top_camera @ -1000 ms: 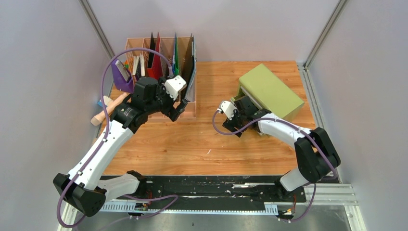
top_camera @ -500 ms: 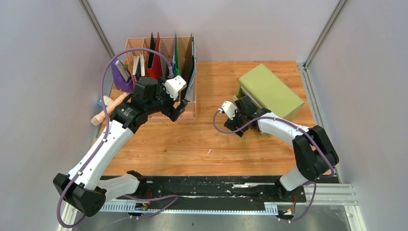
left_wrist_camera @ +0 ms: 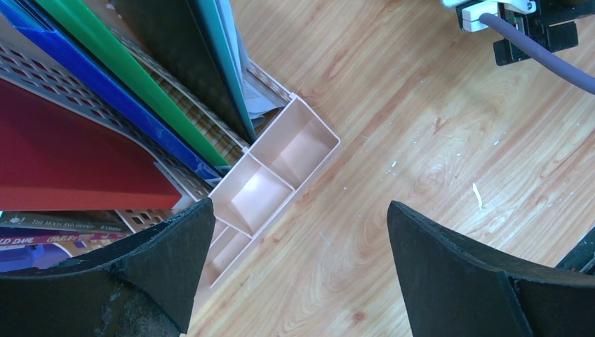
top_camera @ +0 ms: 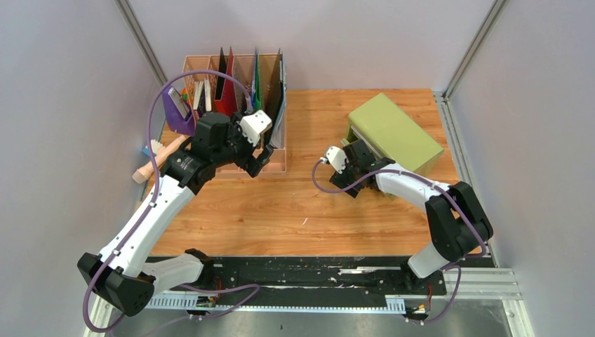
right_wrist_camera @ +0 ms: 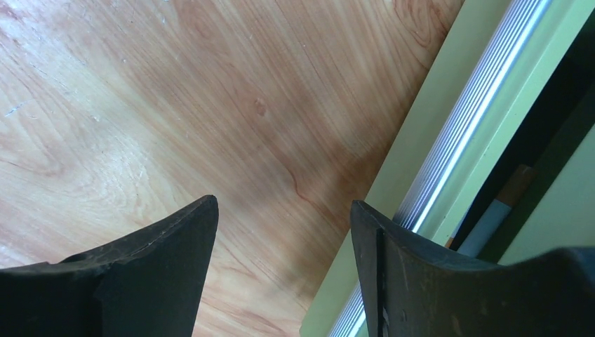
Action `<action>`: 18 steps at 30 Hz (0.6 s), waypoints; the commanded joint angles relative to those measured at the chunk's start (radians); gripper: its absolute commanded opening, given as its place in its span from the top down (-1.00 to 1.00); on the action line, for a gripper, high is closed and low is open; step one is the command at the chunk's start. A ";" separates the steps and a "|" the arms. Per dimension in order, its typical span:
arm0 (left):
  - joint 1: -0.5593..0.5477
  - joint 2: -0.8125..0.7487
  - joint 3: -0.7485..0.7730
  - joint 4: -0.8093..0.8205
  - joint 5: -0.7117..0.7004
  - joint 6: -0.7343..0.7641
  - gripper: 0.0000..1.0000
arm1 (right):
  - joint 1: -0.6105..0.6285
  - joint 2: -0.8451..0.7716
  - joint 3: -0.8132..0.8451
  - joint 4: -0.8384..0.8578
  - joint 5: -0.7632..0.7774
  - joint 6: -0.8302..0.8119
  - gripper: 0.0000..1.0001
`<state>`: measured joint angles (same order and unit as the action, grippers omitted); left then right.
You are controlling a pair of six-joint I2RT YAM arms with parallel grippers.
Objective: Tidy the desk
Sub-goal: Close the drawer in the storage box.
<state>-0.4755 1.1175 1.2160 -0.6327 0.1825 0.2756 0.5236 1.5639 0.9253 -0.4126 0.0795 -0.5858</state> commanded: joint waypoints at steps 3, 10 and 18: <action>0.008 -0.027 -0.001 0.028 0.019 0.010 -1.00 | -0.003 -0.038 0.014 0.015 -0.059 0.002 -0.39; 0.009 -0.030 -0.002 0.029 0.018 0.009 -1.00 | -0.002 -0.002 0.022 0.018 0.018 -0.005 -0.39; 0.009 -0.033 -0.004 0.028 0.020 0.010 -1.00 | -0.031 0.023 0.023 0.040 0.102 0.002 -0.38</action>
<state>-0.4747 1.1118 1.2160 -0.6319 0.1829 0.2756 0.5133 1.5841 0.9253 -0.4046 0.1112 -0.5869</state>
